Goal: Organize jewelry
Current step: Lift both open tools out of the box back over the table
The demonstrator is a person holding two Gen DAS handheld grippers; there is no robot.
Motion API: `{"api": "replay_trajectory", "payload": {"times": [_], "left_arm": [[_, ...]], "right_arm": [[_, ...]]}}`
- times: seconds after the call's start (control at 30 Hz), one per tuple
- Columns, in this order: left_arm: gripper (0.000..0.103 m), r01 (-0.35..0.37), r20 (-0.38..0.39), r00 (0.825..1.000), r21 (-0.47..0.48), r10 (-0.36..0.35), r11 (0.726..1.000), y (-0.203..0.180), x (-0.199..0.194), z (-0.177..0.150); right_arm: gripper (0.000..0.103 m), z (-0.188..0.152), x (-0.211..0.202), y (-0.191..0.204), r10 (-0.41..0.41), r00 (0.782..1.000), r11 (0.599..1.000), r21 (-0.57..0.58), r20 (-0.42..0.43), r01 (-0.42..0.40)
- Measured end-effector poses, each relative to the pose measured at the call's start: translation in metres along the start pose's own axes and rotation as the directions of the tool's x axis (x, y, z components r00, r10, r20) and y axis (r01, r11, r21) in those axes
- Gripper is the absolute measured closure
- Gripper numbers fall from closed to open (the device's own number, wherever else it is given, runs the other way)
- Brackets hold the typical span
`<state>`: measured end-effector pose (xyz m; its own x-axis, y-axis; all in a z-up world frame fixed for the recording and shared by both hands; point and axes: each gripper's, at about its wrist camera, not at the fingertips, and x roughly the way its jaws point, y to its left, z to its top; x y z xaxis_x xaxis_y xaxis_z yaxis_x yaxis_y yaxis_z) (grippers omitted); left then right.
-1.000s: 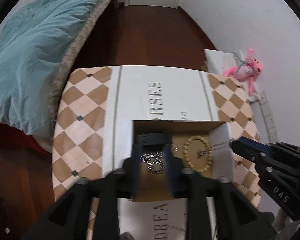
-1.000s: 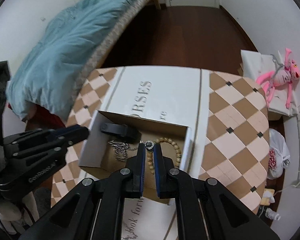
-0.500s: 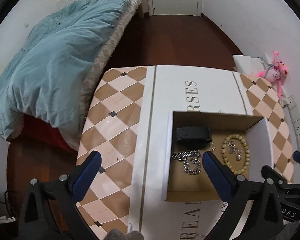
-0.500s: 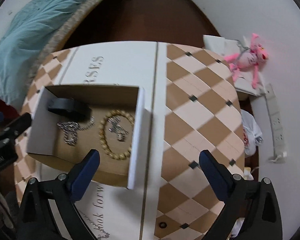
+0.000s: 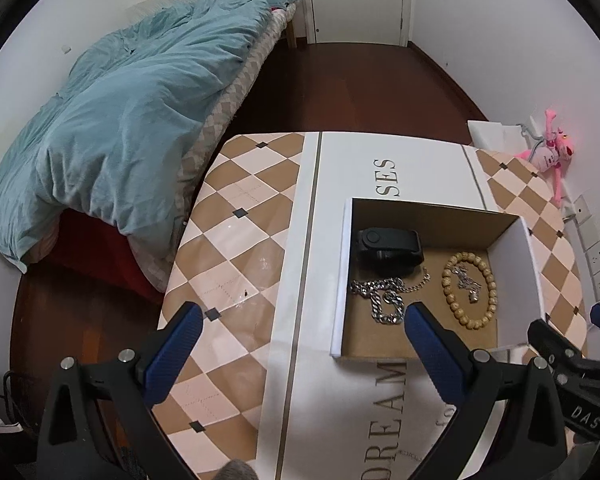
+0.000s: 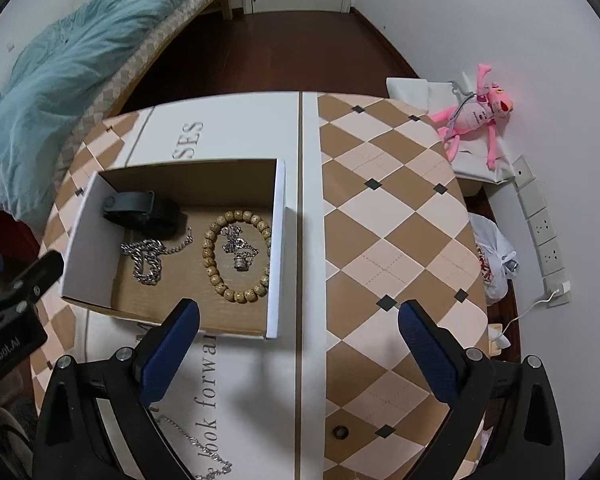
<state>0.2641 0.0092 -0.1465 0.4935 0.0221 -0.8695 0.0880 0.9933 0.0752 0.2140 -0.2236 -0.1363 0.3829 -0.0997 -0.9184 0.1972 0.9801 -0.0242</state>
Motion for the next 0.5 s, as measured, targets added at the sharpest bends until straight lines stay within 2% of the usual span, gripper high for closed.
{"api": "replay_trajectory", "payload": {"times": [0.2, 0.5], "left_arm": [[0.000, 0.000, 0.057, 0.998, -0.009, 0.001, 1.000, 0.004, -0.033, -0.012], [0.000, 0.032, 0.160, 0.987, -0.014, -0.029, 0.999, 0.005, -0.093, -0.028]], "right_arm": [[0.002, -0.013, -0.033, -0.007, -0.021, 0.997, 1.000, 0.015, 0.077, 0.019], [0.002, -0.033, -0.098, -0.013, -0.040, 0.977, 0.999, 0.022, 0.208, 0.037]]}}
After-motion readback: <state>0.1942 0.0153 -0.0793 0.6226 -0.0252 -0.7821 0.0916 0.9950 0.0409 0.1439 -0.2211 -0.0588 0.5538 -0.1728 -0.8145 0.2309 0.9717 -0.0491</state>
